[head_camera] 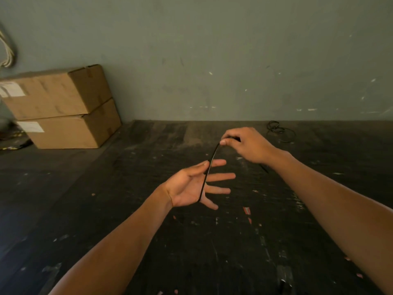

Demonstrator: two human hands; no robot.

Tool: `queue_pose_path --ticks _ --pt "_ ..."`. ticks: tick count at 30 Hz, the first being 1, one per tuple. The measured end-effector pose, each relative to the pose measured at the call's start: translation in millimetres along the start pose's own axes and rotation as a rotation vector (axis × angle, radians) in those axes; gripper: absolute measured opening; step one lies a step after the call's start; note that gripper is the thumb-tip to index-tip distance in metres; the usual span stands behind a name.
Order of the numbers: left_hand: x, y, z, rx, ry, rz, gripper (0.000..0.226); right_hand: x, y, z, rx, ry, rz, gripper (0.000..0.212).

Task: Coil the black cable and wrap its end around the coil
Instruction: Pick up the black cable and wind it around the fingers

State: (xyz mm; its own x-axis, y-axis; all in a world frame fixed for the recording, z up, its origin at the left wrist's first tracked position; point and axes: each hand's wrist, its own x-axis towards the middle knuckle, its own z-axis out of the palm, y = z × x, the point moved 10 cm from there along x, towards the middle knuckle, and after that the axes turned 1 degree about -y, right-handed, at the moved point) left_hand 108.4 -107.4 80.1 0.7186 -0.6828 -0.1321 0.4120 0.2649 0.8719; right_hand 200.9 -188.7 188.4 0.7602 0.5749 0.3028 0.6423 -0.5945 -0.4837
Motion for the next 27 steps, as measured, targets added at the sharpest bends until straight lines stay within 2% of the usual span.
queue_pose_path --ticks 4,7,12,20,27 --pt "-1 26 23 -0.012 -0.112 0.1 0.045 -14 24 27 0.137 -0.034 0.059 0.021" --pt "-1 51 36 -0.053 -0.184 0.182 0.043 -32 41 69 0.306 -0.119 0.189 0.026" --pt "5 72 40 -0.05 -0.186 0.216 0.043 -56 35 135 0.363 -0.3 0.289 0.029" --pt "14 78 12 -0.071 -0.07 0.242 0.043 -76 -24 155 0.385 -0.516 0.202 0.037" --pt "14 64 -23 -0.022 0.094 0.203 0.042 -76 -65 124 0.193 -0.533 -0.007 0.035"
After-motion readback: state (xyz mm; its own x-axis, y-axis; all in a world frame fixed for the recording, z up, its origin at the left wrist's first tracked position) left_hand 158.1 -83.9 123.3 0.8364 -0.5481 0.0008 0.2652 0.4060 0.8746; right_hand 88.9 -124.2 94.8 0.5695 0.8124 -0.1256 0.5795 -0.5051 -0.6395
